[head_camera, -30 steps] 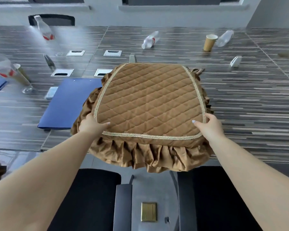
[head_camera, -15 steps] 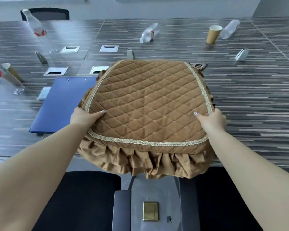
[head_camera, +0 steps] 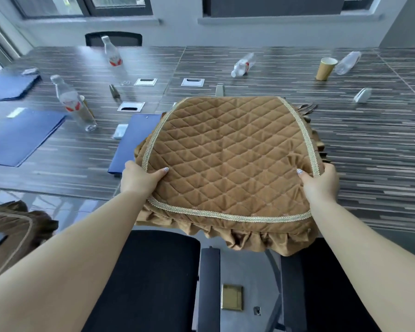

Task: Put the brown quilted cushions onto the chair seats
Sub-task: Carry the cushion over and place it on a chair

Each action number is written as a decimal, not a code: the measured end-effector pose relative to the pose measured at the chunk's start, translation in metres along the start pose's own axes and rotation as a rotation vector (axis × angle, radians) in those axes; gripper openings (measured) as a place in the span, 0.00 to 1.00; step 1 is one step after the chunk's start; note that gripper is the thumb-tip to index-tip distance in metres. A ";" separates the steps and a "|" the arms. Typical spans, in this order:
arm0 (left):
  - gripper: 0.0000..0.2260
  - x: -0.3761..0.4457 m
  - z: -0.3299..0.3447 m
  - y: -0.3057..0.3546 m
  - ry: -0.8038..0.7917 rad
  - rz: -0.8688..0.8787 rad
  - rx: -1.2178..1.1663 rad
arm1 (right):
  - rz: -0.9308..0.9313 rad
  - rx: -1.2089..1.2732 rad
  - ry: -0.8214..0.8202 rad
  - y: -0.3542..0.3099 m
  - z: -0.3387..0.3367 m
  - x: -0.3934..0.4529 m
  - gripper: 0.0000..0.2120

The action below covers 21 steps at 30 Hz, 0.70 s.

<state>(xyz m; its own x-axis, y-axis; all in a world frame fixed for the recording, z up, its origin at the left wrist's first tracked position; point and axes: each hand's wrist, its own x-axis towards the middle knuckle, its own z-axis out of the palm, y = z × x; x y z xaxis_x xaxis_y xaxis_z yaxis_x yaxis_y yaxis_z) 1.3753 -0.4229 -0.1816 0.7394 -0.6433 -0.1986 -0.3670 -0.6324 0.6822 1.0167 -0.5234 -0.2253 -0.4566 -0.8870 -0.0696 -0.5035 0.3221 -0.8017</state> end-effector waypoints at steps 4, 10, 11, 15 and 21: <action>0.35 -0.014 -0.039 -0.025 0.012 0.033 -0.039 | -0.051 0.046 0.043 -0.018 -0.017 -0.046 0.19; 0.36 -0.026 -0.106 -0.080 -0.027 0.089 -0.119 | -0.116 0.114 0.074 -0.039 -0.039 -0.152 0.14; 0.36 -0.027 -0.118 -0.091 -0.045 0.093 -0.140 | -0.108 0.116 0.073 -0.040 -0.041 -0.171 0.13; 0.35 -0.032 -0.175 -0.148 -0.099 0.089 -0.177 | -0.069 0.088 0.086 -0.053 -0.039 -0.260 0.19; 0.41 -0.027 -0.255 -0.208 -0.060 0.038 -0.075 | -0.093 0.147 0.065 -0.093 -0.025 -0.364 0.21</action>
<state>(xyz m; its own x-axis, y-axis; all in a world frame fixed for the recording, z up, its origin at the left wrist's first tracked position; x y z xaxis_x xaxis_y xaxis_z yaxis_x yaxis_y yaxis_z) 1.5754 -0.1640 -0.1381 0.6899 -0.6924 -0.2115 -0.3496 -0.5744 0.7402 1.2118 -0.2220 -0.1104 -0.4616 -0.8860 0.0435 -0.4351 0.1834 -0.8815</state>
